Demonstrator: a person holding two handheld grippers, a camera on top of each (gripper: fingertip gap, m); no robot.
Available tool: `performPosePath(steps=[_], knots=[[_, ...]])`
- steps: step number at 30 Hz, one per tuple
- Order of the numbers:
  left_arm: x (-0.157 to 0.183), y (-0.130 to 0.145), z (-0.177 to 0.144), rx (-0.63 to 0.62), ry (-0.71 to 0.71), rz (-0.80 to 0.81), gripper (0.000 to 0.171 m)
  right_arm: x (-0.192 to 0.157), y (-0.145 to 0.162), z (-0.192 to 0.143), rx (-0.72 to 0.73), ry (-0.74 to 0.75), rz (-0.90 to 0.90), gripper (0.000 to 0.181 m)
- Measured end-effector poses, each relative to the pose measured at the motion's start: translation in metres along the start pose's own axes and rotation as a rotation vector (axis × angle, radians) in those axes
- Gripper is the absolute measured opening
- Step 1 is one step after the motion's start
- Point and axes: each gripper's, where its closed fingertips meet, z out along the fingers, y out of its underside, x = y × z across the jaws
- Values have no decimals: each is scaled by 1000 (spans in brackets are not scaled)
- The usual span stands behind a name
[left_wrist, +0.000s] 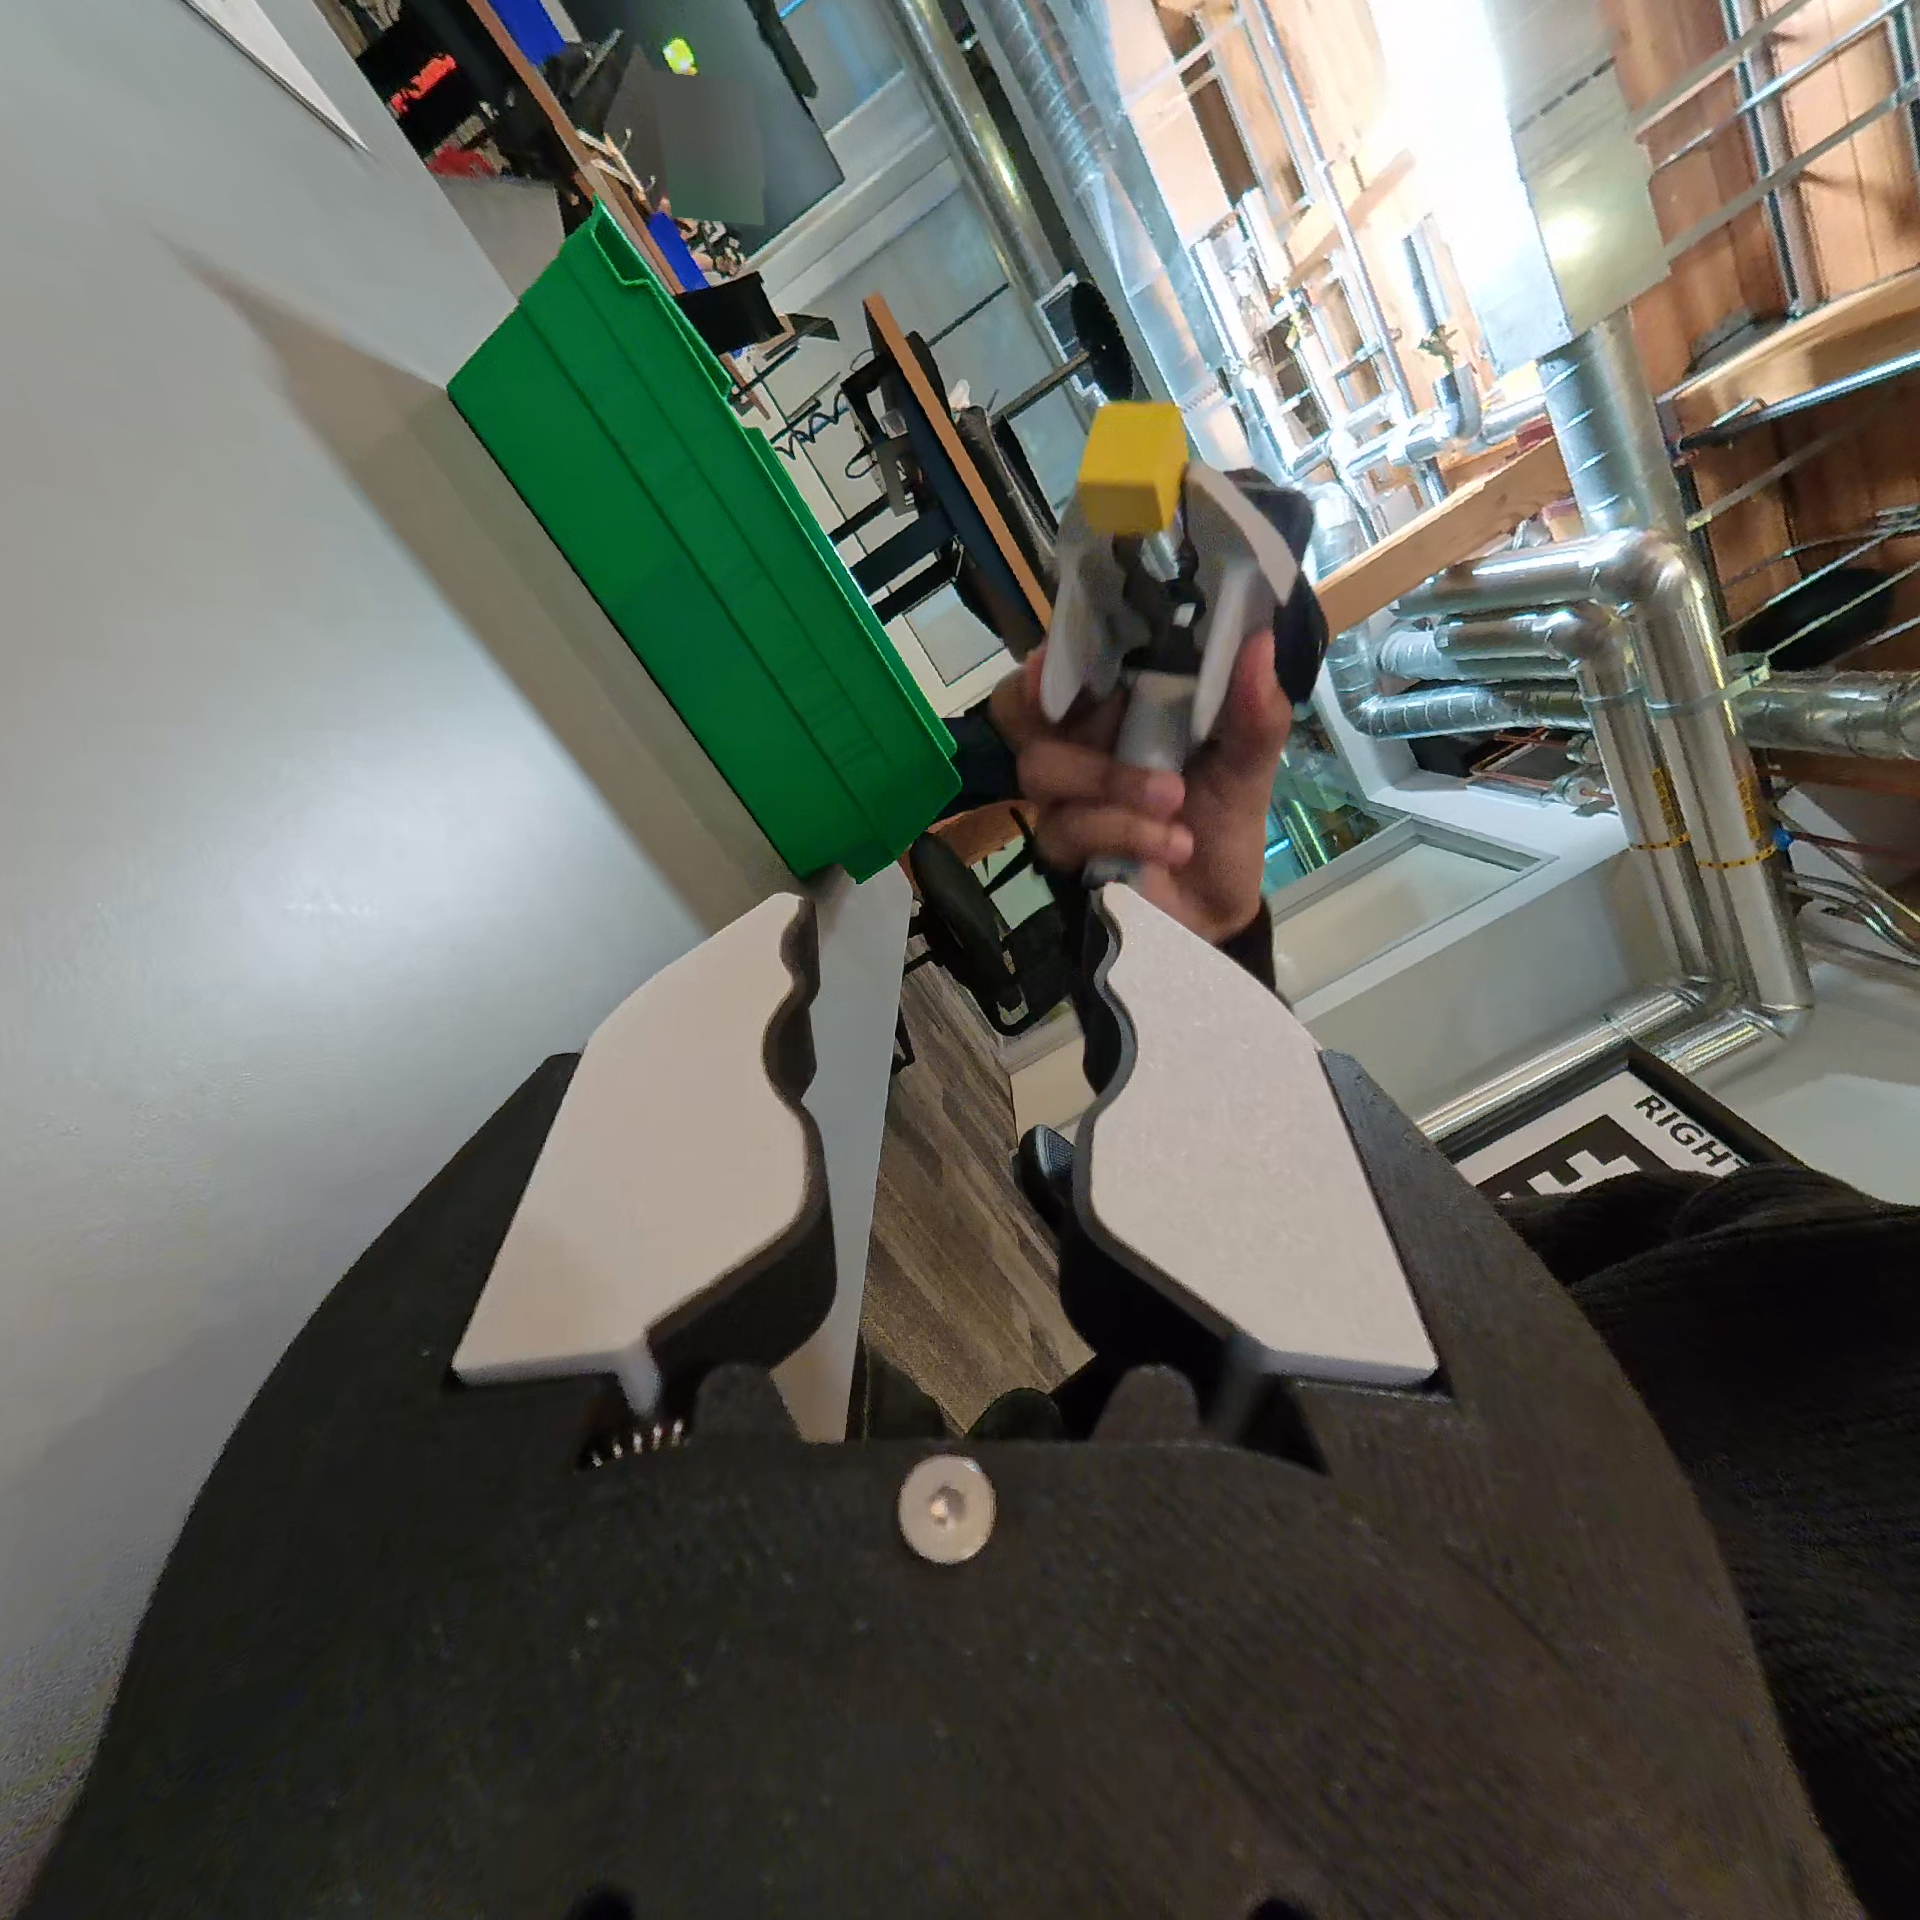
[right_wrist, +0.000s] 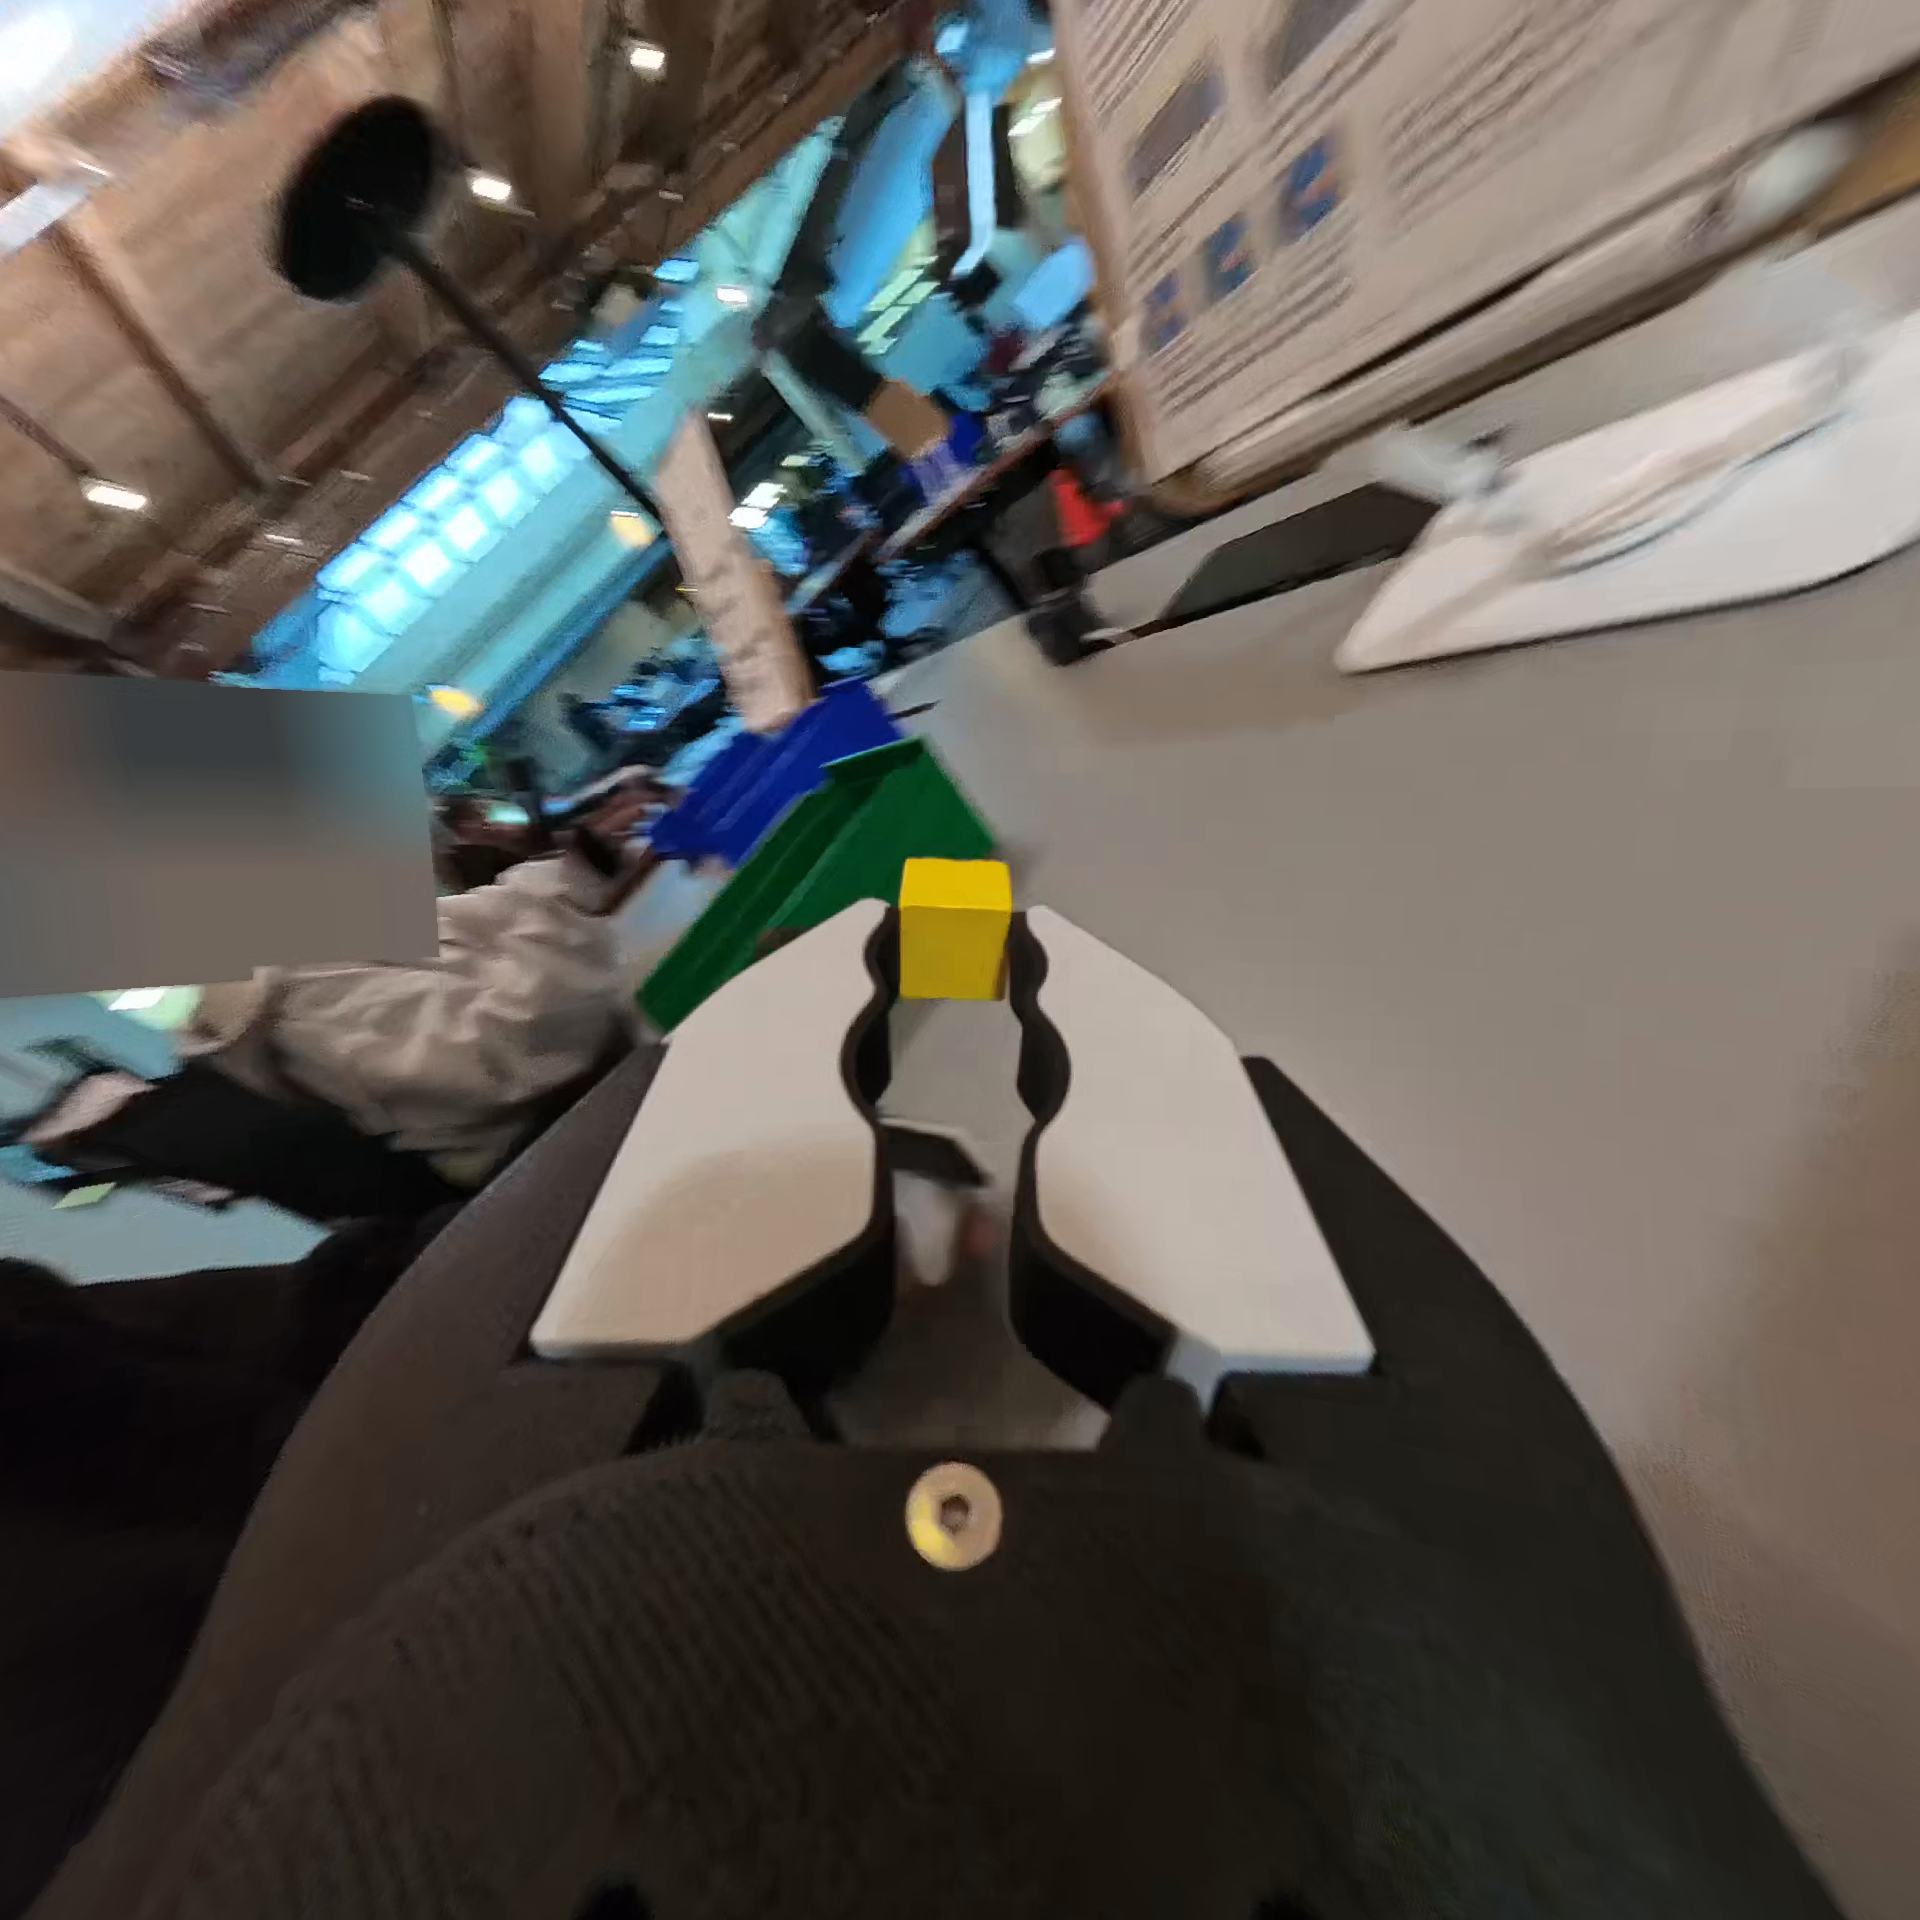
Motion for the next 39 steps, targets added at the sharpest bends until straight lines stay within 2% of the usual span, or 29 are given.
performPosePath(steps=[3, 7, 9, 12, 14, 17, 20, 30, 39], knots=[[1, 2, 1, -16, 8, 0, 50, 34, -51, -46, -33, 210, -81, 20], [1, 6, 4, -32, 19, -17, 50, 120, -93, -119, -188, 599, -131, 20], [1, 9, 5, -41, 28, -34, 50, 165, -99, -154, -301, 762, -101, 20], [-1, 13, 8, -57, 32, -50, 49, 226, -90, -199, -532, 1003, -68, 20], [0, 15, 10, -68, 38, -56, 49, 252, -80, -218, -674, 1118, -59, 21], [4, 18, 10, -82, 43, -35, 49, 275, -67, -229, -819, 1207, -53, 21], [5, 19, 9, -94, 43, -13, 49, 291, -61, -238, -897, 1283, -62, 21], [0, 11, 0, -57, 36, -57, 49, 310, -55, -239, -942, 1316, -60, 21], [0, 16, 2, -72, 41, -72, 49, 318, -50, -238, -947, 1313, -69, 21]])
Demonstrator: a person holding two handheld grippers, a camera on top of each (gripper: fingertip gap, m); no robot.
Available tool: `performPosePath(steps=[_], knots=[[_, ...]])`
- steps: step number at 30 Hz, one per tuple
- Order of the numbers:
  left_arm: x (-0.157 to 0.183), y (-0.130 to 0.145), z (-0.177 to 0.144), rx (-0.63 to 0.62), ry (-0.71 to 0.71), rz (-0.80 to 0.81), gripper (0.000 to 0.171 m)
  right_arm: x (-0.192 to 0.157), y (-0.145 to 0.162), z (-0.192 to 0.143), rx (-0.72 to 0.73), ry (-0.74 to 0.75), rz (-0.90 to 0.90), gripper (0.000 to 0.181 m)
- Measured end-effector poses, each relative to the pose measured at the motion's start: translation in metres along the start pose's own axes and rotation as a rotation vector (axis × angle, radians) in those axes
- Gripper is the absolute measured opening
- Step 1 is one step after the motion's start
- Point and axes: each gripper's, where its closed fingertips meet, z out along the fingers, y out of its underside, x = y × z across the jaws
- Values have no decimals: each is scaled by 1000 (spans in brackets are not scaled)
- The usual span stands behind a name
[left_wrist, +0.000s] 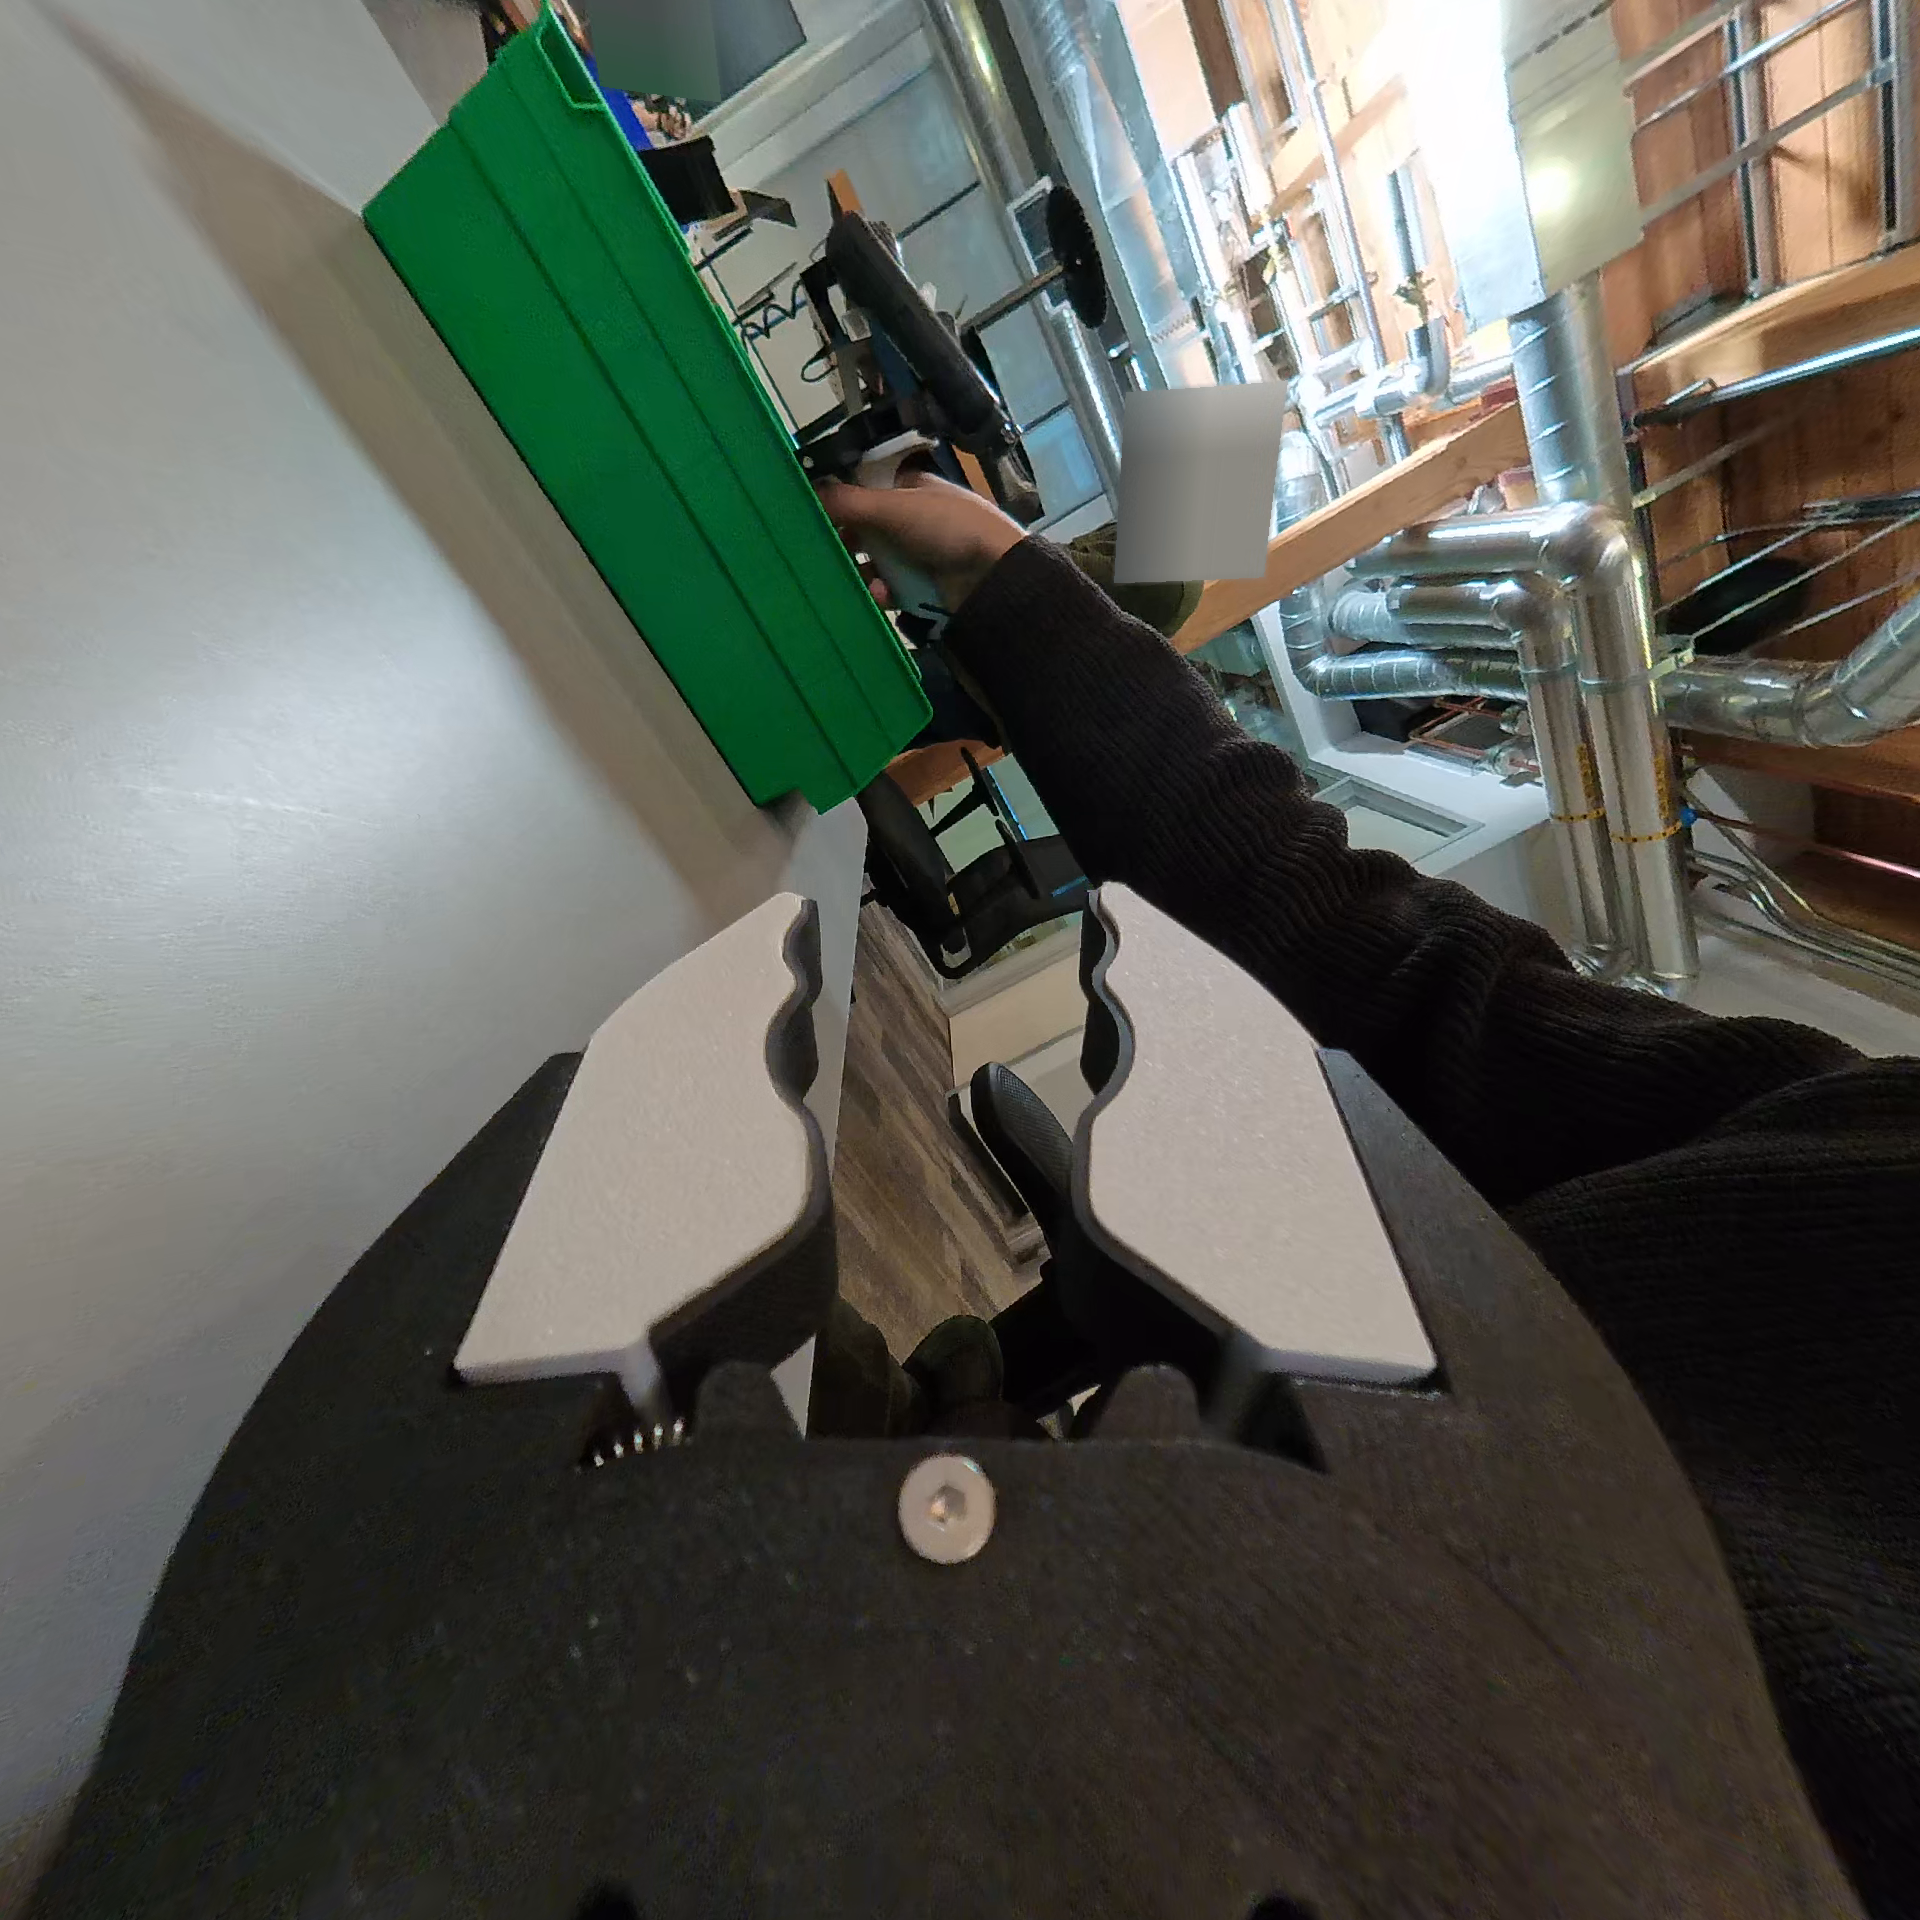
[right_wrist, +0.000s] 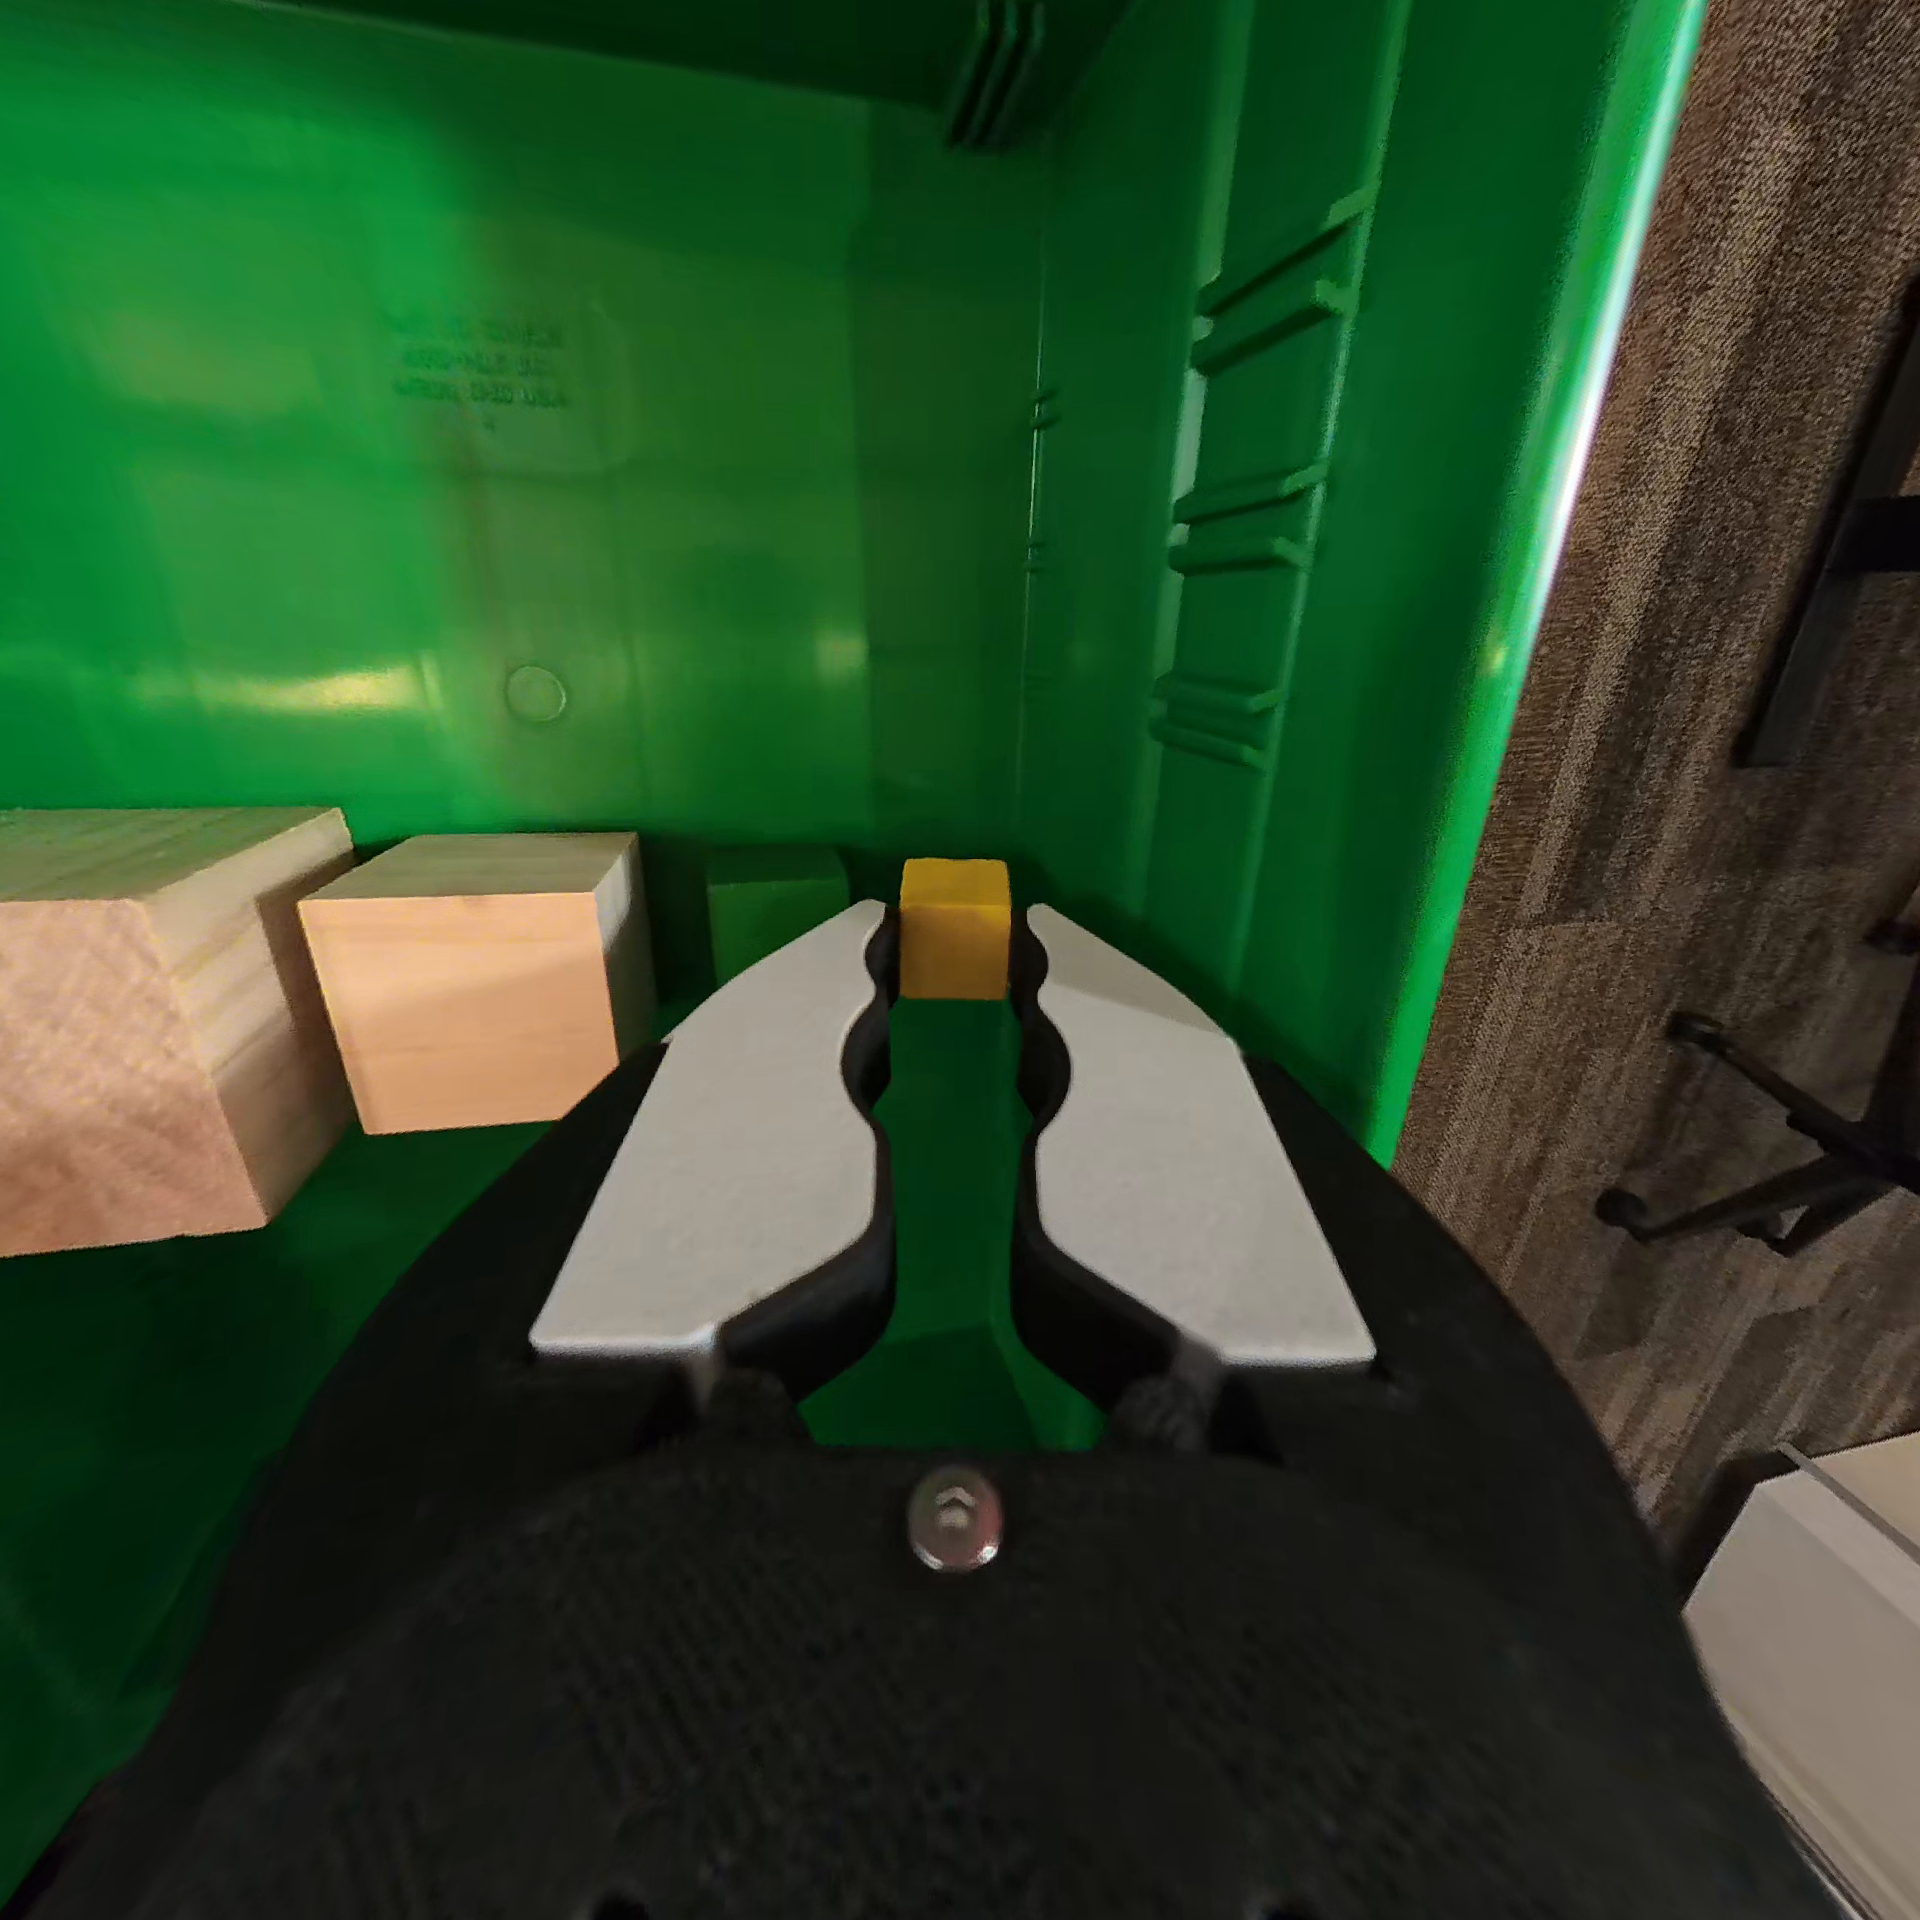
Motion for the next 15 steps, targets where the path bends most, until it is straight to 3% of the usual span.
performPosePath(steps=[15], knots=[[1, 1, 1, -9, 3, 1, 49, 0, 2, 2, -17, 22, -29, 21]])
